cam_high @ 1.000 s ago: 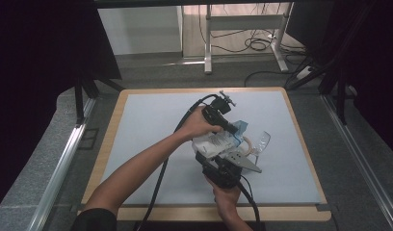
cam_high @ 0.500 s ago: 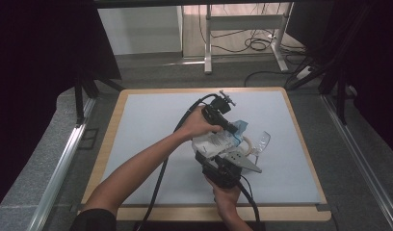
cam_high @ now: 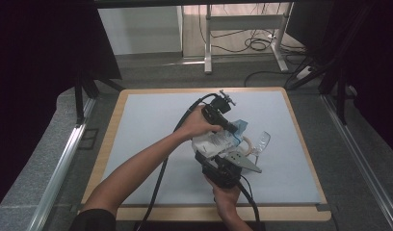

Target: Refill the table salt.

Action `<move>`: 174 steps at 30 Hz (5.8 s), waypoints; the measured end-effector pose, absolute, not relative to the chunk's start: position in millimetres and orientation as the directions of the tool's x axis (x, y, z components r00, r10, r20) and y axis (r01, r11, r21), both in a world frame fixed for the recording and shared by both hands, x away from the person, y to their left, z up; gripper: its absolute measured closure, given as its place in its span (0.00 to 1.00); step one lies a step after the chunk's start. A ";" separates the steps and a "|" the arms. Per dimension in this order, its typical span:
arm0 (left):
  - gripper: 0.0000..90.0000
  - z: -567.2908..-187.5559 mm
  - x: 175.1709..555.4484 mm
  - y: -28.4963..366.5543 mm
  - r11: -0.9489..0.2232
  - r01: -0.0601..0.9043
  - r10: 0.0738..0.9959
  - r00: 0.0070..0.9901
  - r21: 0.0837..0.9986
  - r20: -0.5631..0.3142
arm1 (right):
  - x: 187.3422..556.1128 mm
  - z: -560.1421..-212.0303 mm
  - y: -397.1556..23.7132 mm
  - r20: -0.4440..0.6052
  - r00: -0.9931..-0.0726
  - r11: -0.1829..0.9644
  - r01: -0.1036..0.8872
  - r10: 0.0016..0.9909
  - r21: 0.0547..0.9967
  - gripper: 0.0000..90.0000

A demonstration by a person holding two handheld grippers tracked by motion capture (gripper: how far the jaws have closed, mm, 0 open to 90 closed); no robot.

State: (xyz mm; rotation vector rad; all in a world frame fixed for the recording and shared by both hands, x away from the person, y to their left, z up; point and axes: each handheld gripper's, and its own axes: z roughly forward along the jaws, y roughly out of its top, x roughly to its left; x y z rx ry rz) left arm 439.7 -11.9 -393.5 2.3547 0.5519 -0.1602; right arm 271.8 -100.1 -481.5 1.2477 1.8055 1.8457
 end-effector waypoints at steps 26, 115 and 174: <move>1.00 -393.6 440.6 -12.0 -0.658 0.433 0.340 0.901 0.616 -0.270 | 271.7 -480.3 -102.3 0.387 -0.592 -0.190 0.368 0.707 0.910 0.67; 1.00 -397.3 445.1 -19.7 -0.654 0.438 0.321 0.899 0.616 -0.299 | 272.7 -475.9 -110.5 0.391 -0.575 -0.205 0.362 0.719 0.909 0.67; 1.00 -396.9 443.3 -20.3 -0.655 0.436 0.318 0.900 0.617 -0.298 | 272.0 -472.9 -110.4 0.382 -0.576 -0.210 0.344 0.723 0.915 0.67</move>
